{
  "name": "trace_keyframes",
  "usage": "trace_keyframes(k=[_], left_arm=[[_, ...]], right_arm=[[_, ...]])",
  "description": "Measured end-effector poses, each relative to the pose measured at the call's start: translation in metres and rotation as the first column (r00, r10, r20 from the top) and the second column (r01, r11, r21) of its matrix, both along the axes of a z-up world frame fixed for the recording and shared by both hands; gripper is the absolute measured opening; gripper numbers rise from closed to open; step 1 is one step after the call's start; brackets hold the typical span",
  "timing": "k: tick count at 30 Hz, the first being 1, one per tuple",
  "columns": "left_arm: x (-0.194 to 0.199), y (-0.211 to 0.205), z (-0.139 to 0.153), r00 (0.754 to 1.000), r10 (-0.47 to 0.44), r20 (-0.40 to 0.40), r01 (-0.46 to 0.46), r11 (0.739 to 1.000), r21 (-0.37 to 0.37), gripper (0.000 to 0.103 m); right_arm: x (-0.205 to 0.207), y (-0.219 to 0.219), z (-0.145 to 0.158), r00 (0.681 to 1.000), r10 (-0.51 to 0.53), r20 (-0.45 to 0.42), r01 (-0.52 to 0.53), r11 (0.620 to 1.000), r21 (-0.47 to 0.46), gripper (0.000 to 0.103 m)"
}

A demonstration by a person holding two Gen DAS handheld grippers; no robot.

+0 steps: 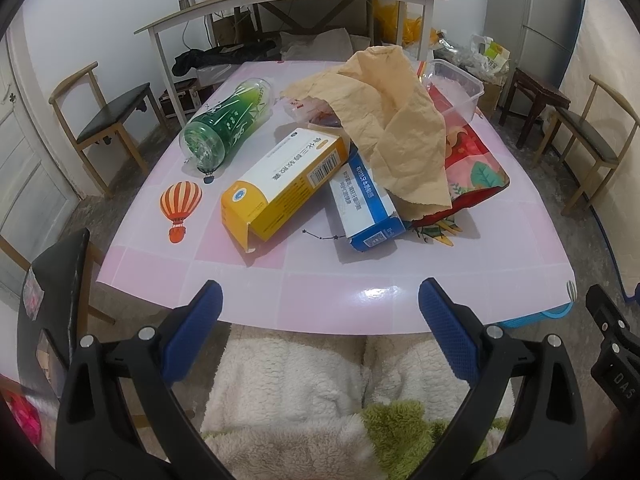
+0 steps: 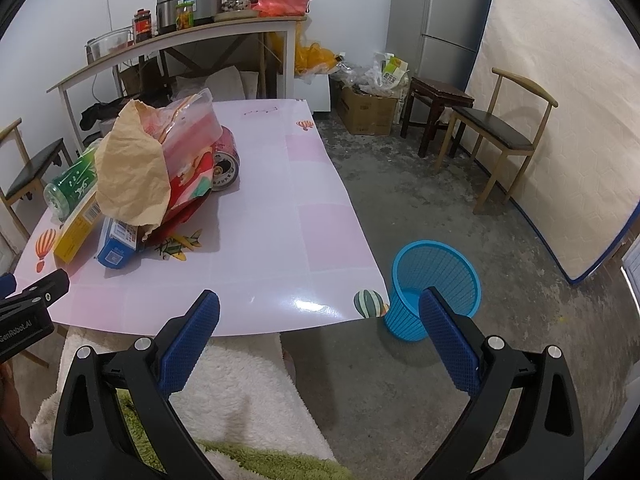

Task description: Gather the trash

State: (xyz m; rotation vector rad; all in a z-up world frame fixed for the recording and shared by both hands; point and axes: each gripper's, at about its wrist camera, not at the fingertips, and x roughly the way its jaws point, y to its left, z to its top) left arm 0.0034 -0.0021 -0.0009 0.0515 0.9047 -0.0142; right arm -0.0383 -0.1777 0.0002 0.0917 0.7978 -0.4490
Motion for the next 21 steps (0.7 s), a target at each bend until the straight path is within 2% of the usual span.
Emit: trace_keyframes(k=[21], left_arm=[[-0.0006,0.0002,-0.0007,1.0,-0.001,-0.003,0.001,1.0,0.002,0.095]], right_arm=[[-0.0008,-0.0009,-0.0006,1.0,0.001,0.003,-0.001,1.0,0.003,0.097]])
